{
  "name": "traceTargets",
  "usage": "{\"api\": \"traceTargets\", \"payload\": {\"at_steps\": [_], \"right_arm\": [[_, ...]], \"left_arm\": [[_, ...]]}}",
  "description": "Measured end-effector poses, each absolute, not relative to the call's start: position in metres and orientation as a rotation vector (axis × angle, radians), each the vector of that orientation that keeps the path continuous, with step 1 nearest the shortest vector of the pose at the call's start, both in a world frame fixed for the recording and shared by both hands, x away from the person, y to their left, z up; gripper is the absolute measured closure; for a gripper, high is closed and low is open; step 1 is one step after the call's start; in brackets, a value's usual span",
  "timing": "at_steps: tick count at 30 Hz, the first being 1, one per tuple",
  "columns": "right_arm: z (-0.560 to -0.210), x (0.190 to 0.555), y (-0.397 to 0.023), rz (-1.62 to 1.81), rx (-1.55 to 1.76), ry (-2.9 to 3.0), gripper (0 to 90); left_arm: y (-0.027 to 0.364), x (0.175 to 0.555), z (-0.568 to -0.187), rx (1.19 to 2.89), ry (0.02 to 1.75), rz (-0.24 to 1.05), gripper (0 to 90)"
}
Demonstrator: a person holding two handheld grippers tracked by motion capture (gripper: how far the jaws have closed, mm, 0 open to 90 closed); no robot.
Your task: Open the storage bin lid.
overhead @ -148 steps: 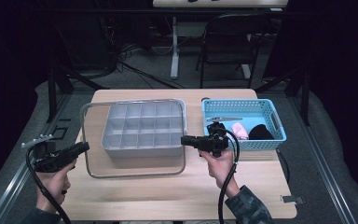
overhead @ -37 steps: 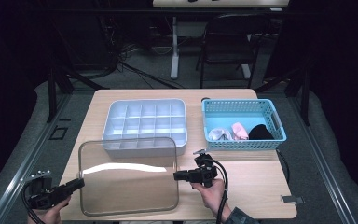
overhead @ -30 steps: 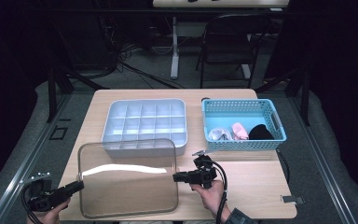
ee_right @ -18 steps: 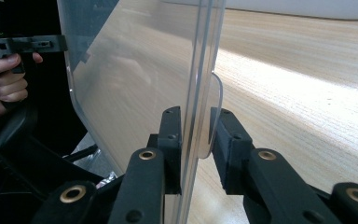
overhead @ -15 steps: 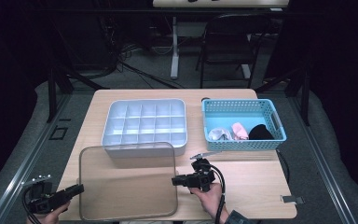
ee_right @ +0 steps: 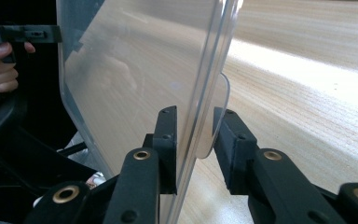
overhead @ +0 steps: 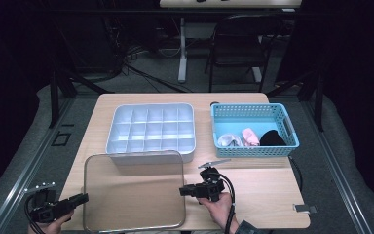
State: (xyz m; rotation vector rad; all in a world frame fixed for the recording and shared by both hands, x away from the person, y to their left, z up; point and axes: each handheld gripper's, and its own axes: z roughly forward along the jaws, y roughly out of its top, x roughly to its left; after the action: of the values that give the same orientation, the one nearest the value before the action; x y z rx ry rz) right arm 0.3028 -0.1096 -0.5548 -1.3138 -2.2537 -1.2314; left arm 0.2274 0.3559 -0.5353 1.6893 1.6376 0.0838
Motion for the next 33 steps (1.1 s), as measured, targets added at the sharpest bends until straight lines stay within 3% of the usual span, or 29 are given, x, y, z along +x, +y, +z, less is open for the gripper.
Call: {"api": "traceTargets", "payload": {"at_steps": [33], "right_arm": [[-0.5653, 0.2998, -0.1084, -1.148, -1.312, -2.243, 68.2]], "left_arm": [[0.3543, 0.2288, -0.5375, 1.762, 1.673, 0.038, 68.2]]}}
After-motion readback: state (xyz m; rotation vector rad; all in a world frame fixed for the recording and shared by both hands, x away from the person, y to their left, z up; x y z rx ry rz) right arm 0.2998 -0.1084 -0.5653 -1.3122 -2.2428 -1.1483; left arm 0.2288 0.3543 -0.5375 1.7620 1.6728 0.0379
